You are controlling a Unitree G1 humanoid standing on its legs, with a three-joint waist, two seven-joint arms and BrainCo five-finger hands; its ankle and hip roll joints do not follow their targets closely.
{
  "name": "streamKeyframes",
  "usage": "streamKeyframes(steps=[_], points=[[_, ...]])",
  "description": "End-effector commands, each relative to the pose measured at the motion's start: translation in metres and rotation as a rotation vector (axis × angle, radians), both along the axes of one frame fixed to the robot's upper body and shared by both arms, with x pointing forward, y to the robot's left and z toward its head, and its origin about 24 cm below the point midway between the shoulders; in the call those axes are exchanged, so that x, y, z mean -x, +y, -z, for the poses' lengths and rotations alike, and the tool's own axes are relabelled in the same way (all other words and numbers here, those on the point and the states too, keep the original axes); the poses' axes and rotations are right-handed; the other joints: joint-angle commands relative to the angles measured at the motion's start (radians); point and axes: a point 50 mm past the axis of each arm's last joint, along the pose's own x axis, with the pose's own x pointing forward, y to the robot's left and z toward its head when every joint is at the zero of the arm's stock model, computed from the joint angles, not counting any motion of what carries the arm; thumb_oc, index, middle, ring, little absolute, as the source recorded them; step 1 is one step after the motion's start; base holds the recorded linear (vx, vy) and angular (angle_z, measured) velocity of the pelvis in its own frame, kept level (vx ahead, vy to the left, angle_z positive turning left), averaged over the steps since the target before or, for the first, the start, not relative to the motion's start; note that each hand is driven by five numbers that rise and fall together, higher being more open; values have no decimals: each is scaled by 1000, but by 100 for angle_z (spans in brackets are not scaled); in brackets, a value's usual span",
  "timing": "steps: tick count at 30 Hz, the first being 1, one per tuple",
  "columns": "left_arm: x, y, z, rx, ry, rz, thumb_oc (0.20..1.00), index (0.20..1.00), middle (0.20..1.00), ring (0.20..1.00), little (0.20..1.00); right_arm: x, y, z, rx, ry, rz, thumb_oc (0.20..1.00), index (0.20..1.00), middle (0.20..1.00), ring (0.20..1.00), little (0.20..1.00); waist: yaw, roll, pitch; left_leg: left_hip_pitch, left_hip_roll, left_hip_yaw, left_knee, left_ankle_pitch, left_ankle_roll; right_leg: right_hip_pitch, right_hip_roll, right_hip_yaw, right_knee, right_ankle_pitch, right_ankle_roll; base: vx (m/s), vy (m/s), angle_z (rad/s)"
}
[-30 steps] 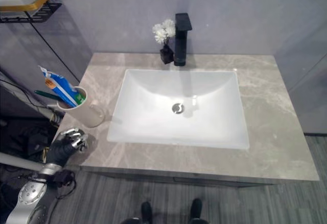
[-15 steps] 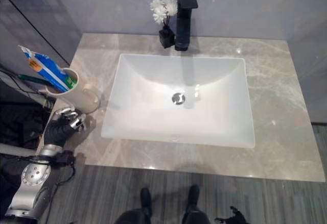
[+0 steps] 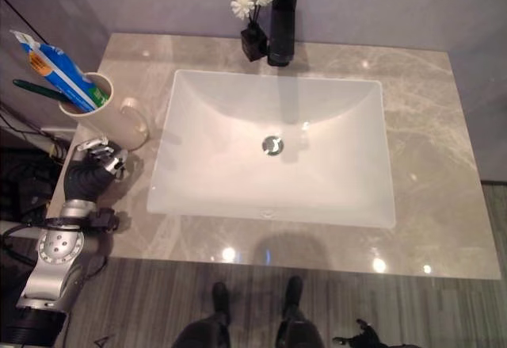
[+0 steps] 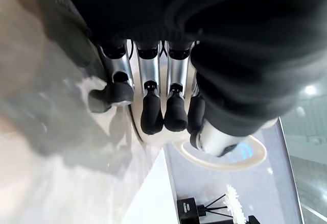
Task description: Put brush and paste in cup on sink, flatten towel.
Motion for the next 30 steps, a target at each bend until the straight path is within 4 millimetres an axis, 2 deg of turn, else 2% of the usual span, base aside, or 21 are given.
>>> streamKeyframes(steps=[1,15,23,30], points=[[-6,9,4,-25,12,-65,200,200,200,200,200,-15,7,-1,-5,-27,-30,1000,1000,1000,1000,1000,-31,-3,9,-33,-45,-78,3,15,30,-8,33,62,35,8,-3,-8,14,-13],[-21,28,-24,-83,-53,-162,200,200,200,200,200,-19,2,-4,-15,-53,10,1000,1000,1000,1000,1000,-42,-17,22,-43,-43,-70,3,13,30,-25,42,78,31,15,-1,4,2,-3],[-29,35,-30,-38,-64,-186,200,200,200,200,200,-20,2,-5,-16,-53,-7,1000,1000,1000,1000,1000,-47,-19,23,-39,-42,-67,3,10,29,-26,43,81,36,11,-1,5,0,-1],[-37,38,-44,-38,-97,-207,200,200,200,200,200,-27,2,-8,-16,-81,-12,1000,1000,1000,1000,1000,-55,-22,17,-36,-40,-57,3,5,28,-26,48,91,29,13,1,5,2,0]])
